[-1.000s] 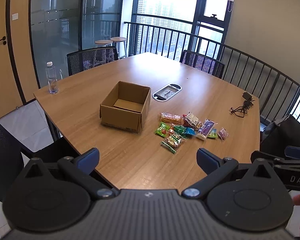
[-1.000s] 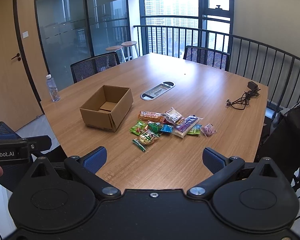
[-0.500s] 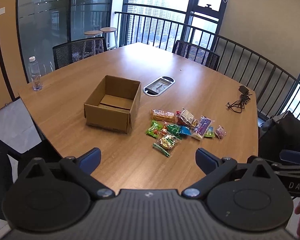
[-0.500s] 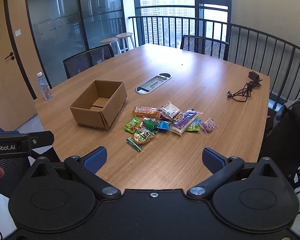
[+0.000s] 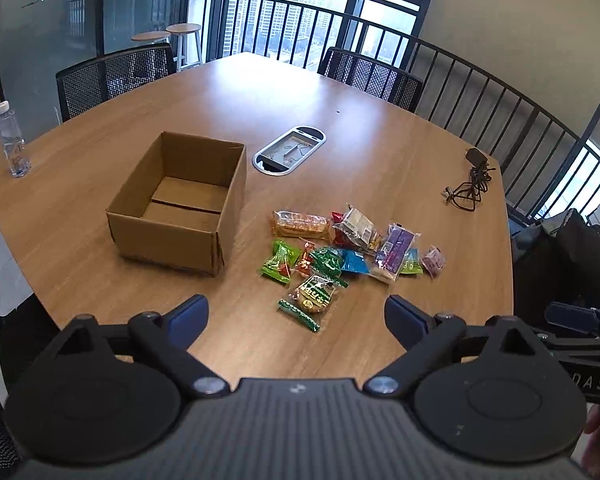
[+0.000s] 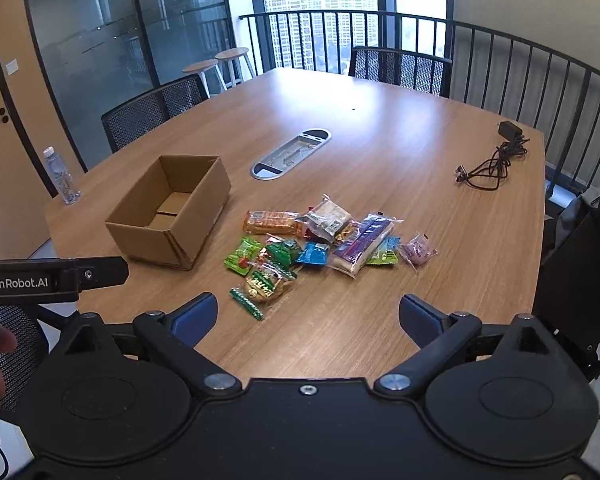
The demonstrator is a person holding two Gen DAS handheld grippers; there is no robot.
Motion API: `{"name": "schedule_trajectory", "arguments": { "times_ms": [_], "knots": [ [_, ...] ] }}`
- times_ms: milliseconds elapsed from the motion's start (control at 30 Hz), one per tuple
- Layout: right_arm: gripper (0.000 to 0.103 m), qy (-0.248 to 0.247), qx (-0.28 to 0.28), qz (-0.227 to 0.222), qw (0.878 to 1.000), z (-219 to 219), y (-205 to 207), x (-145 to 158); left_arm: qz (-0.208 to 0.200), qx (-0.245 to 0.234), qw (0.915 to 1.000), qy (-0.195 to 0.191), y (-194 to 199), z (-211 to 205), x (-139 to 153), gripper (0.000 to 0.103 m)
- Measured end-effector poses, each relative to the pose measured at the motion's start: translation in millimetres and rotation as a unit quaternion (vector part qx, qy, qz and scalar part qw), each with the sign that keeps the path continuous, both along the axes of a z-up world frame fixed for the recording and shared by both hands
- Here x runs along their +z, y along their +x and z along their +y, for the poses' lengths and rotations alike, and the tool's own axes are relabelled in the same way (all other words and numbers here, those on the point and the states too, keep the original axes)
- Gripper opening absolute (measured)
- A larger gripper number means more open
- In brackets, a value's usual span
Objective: Organize snacks
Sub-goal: 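Move the left tool to the green-wrapped cookie while the right tool approaches the purple bar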
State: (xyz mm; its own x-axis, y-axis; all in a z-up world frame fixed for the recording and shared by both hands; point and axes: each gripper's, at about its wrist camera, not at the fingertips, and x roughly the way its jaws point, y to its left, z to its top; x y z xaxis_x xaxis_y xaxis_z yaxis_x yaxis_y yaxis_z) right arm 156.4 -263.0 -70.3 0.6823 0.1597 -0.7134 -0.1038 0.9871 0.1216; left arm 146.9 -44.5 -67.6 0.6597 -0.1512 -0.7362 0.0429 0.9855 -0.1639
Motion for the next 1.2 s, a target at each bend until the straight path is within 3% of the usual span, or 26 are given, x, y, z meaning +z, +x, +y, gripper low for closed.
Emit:
{"name": "schedule_trajectory", "arguments": {
  "times_ms": [233, 633, 900, 1200],
  "knots": [
    [0.08, 0.008, -0.027, 0.038, 0.999, -21, 42, -24, 0.028, -0.025, 0.9993, -0.003, 45, -8, -29, 0.092],
    [0.071, 0.002, -0.06, 0.071, 0.996, -42, 85, -52, 0.064, -0.068, 0.9956, -0.006, 105, -15, -76, 0.084],
    [0.065, 0.004, -0.079, 0.104, 0.991, -53, 115, -72, 0.098, -0.106, 0.9895, 0.001, 136, -24, -119, 0.08],
    [0.065, 0.003, -0.1, 0.133, 0.986, -54, 146, -92, 0.117, -0.153, 0.981, 0.021, 167, -43, -161, 0.079]
  ]
}}
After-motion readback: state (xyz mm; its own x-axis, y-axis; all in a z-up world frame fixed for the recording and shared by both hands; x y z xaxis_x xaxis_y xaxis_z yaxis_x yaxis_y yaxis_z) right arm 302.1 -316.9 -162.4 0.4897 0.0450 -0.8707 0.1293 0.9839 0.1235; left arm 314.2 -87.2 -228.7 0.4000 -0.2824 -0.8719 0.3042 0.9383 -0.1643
